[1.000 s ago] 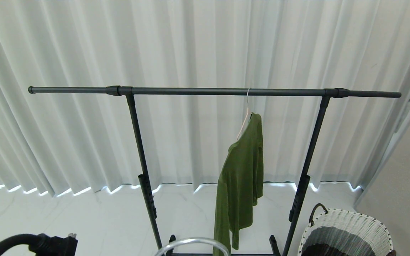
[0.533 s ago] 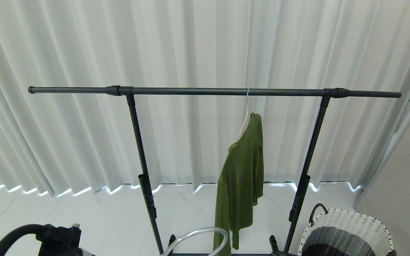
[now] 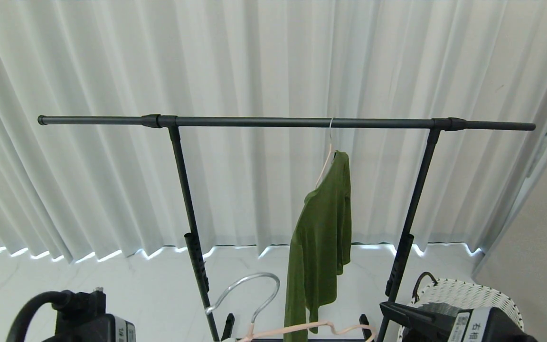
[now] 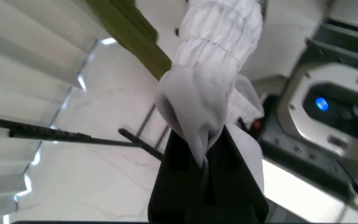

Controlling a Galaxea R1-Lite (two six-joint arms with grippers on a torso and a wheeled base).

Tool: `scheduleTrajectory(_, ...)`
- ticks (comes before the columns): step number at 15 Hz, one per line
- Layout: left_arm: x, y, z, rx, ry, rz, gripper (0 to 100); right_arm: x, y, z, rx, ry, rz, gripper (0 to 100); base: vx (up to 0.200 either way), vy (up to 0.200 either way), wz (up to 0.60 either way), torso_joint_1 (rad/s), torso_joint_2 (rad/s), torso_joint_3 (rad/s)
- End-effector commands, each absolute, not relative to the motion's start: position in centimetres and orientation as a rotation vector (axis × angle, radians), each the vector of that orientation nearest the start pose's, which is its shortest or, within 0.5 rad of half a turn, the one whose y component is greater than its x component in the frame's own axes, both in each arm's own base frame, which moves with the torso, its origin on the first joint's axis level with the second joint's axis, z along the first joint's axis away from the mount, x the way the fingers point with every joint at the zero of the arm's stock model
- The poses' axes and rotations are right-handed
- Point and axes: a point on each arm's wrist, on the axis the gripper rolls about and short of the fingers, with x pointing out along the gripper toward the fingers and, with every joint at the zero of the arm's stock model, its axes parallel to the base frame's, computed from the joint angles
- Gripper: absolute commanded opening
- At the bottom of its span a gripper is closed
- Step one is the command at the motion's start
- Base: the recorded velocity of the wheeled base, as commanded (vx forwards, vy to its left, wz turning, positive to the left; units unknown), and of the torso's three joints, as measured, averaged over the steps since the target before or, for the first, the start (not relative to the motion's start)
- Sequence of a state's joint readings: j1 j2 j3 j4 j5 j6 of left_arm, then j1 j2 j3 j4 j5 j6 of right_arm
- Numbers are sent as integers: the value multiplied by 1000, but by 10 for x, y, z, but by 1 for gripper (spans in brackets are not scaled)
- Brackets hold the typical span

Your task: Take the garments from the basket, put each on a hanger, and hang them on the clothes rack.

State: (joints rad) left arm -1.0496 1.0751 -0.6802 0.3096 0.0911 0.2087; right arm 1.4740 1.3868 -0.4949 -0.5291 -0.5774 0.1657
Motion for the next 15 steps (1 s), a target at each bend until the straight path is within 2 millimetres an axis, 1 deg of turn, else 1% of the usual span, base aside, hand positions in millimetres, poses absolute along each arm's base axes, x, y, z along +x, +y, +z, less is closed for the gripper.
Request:
scheduleTrajectory(1,68,-109,203,563,493,-947,0,33,204,170,-169,269,863,100,0,0,0,0,0,0)
scheduleTrajectory(3,75,-112,208,520,430,-906,0,33,205,169,-173,277,866,100,0,0,0,0,0,0)
scheduleTrajectory(5,78,-113,213,489,389,-888,0,37,207,166,-175,288,844,100,0,0,0,0,0,0)
scheduleTrajectory(8,82,-111,223,431,325,-853,0,56,209,159,-140,332,749,100,0,0,0,0,0,0)
scheduleTrajectory(10,85,-113,229,395,270,-842,0,64,218,154,-82,379,705,100,0,0,0,0,0,0)
scheduleTrajectory(12,87,-115,235,374,230,-836,0,69,231,148,-31,419,680,100,0,0,0,0,0,0)
scheduleTrajectory(13,87,-115,237,370,224,-835,0,71,234,145,-32,430,675,100,0,0,0,0,0,0)
scheduleTrajectory(15,87,-115,243,360,204,-836,0,82,238,136,-47,468,661,100,0,0,0,0,0,0)
